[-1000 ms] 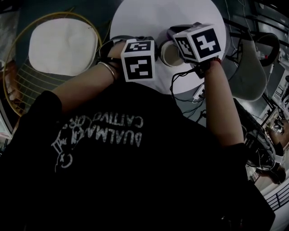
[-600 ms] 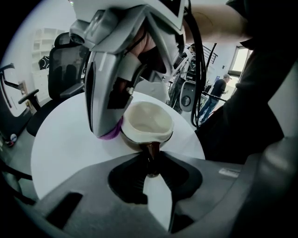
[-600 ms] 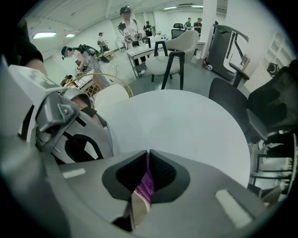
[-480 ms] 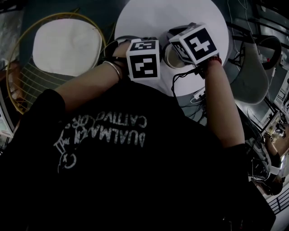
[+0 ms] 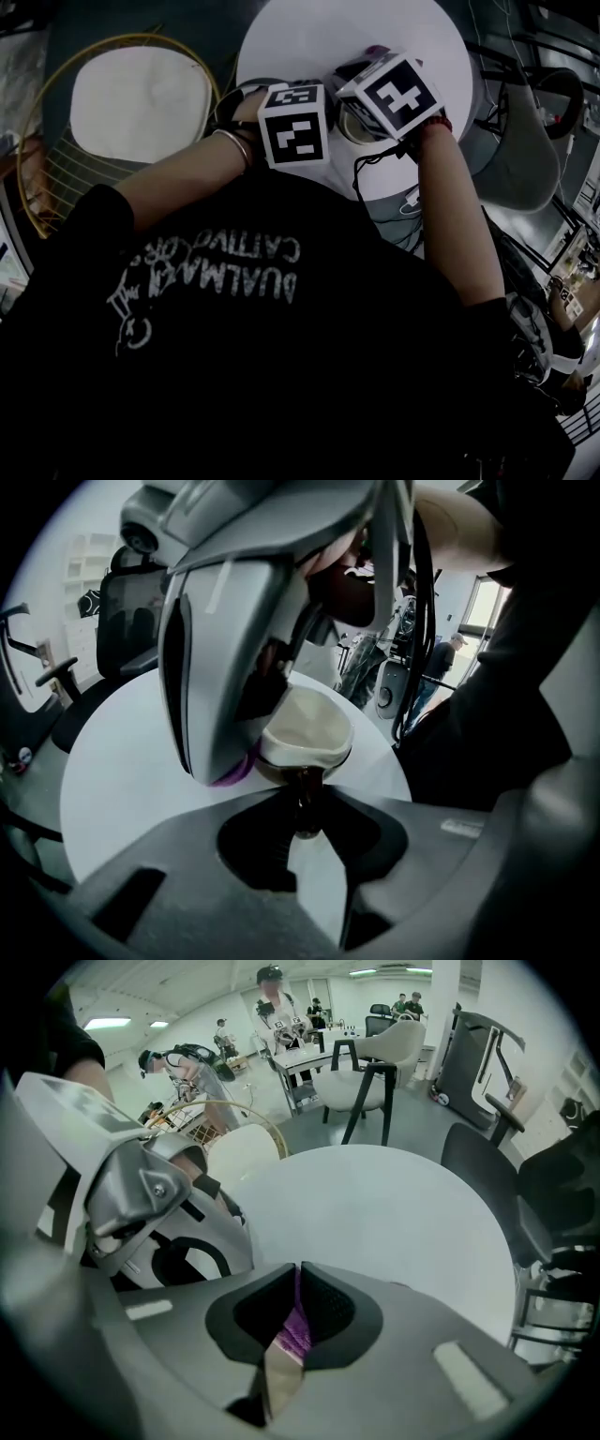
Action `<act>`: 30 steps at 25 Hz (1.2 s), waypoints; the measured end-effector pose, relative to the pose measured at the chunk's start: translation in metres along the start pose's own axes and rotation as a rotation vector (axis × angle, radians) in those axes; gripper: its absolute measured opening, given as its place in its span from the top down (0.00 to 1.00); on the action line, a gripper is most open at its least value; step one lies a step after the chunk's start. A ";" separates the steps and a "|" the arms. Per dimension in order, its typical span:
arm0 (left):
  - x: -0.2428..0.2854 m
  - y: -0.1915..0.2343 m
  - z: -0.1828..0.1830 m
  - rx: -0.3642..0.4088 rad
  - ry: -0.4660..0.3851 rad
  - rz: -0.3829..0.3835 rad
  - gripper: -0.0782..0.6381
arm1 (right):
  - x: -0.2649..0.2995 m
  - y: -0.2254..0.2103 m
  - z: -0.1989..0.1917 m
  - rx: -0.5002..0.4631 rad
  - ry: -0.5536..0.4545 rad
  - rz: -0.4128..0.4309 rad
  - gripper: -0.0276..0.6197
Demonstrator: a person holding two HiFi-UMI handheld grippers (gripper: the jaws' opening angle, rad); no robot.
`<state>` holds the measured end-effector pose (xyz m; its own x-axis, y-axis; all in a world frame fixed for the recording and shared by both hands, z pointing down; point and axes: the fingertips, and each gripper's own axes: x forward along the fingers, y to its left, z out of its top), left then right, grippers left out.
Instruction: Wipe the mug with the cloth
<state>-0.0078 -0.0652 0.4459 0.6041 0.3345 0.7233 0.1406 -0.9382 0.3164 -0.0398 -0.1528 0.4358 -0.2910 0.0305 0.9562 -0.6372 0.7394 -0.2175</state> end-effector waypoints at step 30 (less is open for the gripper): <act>0.001 -0.003 0.000 0.016 -0.002 0.048 0.78 | -0.006 0.004 -0.015 0.231 0.026 -0.045 0.91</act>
<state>-0.0079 -0.0616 0.4461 0.6121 0.2888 0.7362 0.1240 -0.9545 0.2713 -0.0296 -0.1399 0.4320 -0.2423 0.0208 0.9700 -0.7963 0.5669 -0.2111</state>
